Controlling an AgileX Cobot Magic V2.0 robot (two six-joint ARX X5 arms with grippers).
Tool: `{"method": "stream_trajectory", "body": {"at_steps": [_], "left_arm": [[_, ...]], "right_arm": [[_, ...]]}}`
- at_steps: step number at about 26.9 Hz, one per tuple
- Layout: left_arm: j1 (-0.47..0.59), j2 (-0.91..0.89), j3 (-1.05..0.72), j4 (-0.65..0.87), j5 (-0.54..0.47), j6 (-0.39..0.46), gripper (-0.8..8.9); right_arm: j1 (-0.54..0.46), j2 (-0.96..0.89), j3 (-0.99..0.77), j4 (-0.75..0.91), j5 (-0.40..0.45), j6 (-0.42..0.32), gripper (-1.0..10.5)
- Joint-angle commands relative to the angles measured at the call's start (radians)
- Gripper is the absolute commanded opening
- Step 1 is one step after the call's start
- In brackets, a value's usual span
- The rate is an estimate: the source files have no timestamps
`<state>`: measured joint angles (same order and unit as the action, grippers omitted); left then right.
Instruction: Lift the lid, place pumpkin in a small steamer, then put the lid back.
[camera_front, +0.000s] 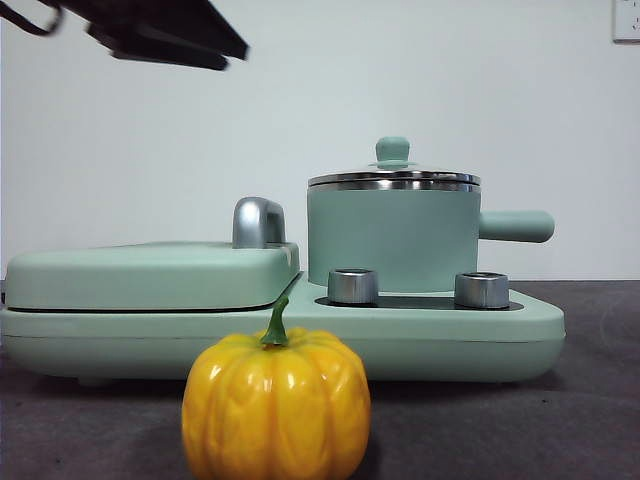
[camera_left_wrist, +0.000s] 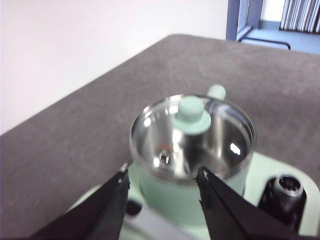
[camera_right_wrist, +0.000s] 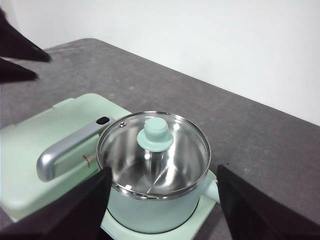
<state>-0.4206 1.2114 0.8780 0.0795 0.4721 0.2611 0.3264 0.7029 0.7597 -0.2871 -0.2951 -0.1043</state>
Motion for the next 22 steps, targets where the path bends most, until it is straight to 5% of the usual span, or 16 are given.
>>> {"method": "stream_trajectory", "body": {"at_steps": [1, 22], "left_arm": [[-0.028, 0.078, 0.03, 0.092, -0.008, -0.073, 2.23], [-0.195, 0.525, 0.356, 0.146, -0.008, -0.086, 2.25]], "right_arm": [[0.003, 0.001, 0.017, 0.01, -0.004, 0.053, 3.3], [0.003, 0.002, 0.017, 0.008, -0.004, 0.079, 3.3]]}}
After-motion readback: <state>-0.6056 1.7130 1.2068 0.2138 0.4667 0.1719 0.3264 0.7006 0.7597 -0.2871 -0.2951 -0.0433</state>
